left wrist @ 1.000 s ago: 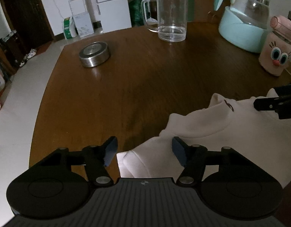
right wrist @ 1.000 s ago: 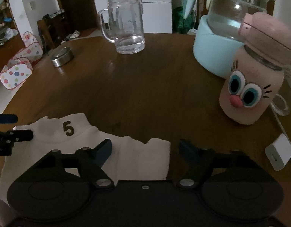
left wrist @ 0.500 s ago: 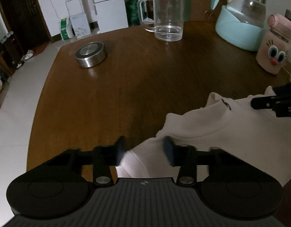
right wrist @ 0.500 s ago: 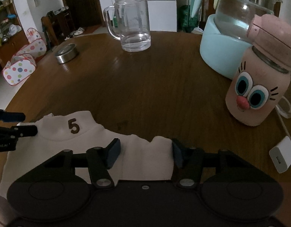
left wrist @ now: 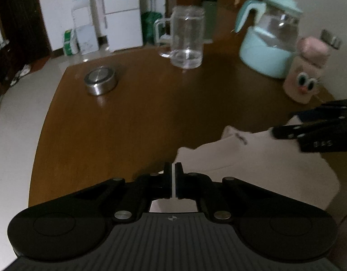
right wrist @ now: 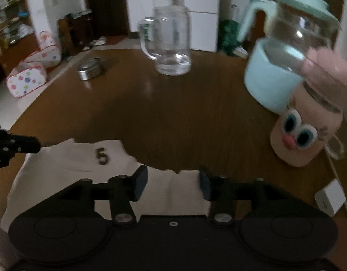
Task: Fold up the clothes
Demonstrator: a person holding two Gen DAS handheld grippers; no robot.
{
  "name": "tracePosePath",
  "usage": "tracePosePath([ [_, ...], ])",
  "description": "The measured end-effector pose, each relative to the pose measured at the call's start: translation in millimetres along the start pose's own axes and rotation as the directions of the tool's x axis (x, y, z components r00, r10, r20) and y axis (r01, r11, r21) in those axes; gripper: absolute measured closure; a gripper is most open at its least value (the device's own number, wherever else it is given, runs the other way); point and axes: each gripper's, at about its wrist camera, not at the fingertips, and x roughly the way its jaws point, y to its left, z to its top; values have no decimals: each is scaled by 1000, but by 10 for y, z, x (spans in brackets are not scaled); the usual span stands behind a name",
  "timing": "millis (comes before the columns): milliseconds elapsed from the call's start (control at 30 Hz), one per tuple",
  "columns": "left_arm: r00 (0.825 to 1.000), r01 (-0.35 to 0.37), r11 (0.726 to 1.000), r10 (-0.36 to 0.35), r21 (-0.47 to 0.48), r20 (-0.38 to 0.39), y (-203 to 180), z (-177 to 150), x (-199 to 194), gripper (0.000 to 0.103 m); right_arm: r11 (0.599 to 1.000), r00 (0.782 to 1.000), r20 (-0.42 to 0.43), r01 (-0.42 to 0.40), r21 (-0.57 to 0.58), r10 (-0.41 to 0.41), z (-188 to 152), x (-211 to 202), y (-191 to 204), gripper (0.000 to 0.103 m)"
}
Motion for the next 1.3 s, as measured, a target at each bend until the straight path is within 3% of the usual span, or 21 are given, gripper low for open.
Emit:
tracePosePath([
  [100, 1000, -10, 1000, 10, 5, 5, -14, 1, -34, 100, 998, 999, 8, -52, -31, 52, 59, -12, 124, 28],
  [233, 999, -42, 999, 42, 12, 6, -11, -41, -82, 97, 991, 994, -18, -110, -78, 109, 123, 103, 322, 28],
  [300, 999, -52, 999, 52, 5, 6, 15, -78, -109, 89, 985, 990, -38, -139, -98, 136, 153, 196, 430, 28],
  [367, 998, -61, 998, 61, 5, 10, 43, -117, -142, 71, 982, 987, -66, -156, -107, 150, 162, 331, 529, 28],
  [400, 998, -64, 998, 64, 7, 12, 55, -135, -154, 70, 982, 986, -75, -157, -106, 149, 159, 373, 555, 29],
  [467, 998, -61, 998, 61, 21, 9, 61, -152, -142, 68, 984, 987, -75, -148, -101, 141, 147, 400, 585, 36],
  [500, 998, -56, 998, 56, 26, 6, 65, -156, -124, 66, 984, 988, -70, -142, -104, 135, 158, 395, 601, 48],
  [533, 999, -45, 998, 45, 33, 4, 67, -156, -88, 61, 983, 988, -65, -147, -106, 141, 176, 364, 609, 69],
  [567, 999, -41, 998, 41, 37, 0, 64, -153, -56, 57, 982, 986, -66, -162, -98, 156, 188, 334, 606, 84],
  [600, 999, -35, 998, 35, 48, -3, 58, -149, -6, 55, 980, 982, -70, -180, -84, 174, 197, 308, 600, 91],
  [700, 1000, -5, 994, 5, 114, -1, 8, -159, 110, 43, 979, 984, -49, -175, -101, 171, 201, 190, 633, 94],
  [800, 999, 41, 989, -39, 142, -14, -11, -171, 203, 39, 977, 981, 1, -192, -94, 193, 223, -11, 632, 95],
  [833, 998, 65, 989, -62, 135, -24, -5, -169, 228, 40, 976, 979, 27, -197, -97, 200, 249, -109, 633, 95],
  [900, 995, 101, 986, -99, 130, -24, -12, -159, 237, 51, 975, 978, 55, -197, -104, 204, 279, -212, 635, 95],
  [967, 992, 124, 984, -124, 127, -11, -23, -135, 206, 85, 974, 974, 89, -196, -112, 206, 324, -347, 632, 95],
  [1067, 989, 142, 983, -146, 118, 21, -38, -50, 106, 96, 974, 966, 154, -187, -129, 206, 410, -567, 627, 95],
  [1167, 989, 103, 986, -115, 128, 96, -57, 175, -124, 99, 975, 957, 216, -166, -148, 195, 544, -728, 623, 95],
  [1267, 973, 59, 992, -82, 111, 217, -38, 514, -486, 99, 979, 935, 312, -120, -167, 168, 777, -977, 605, 95],
  [1300, 957, 37, 994, -65, 106, 282, -36, 660, -676, 99, 980, 922, 352, -109, -169, 163, 856, -1087, 586, 95],
])
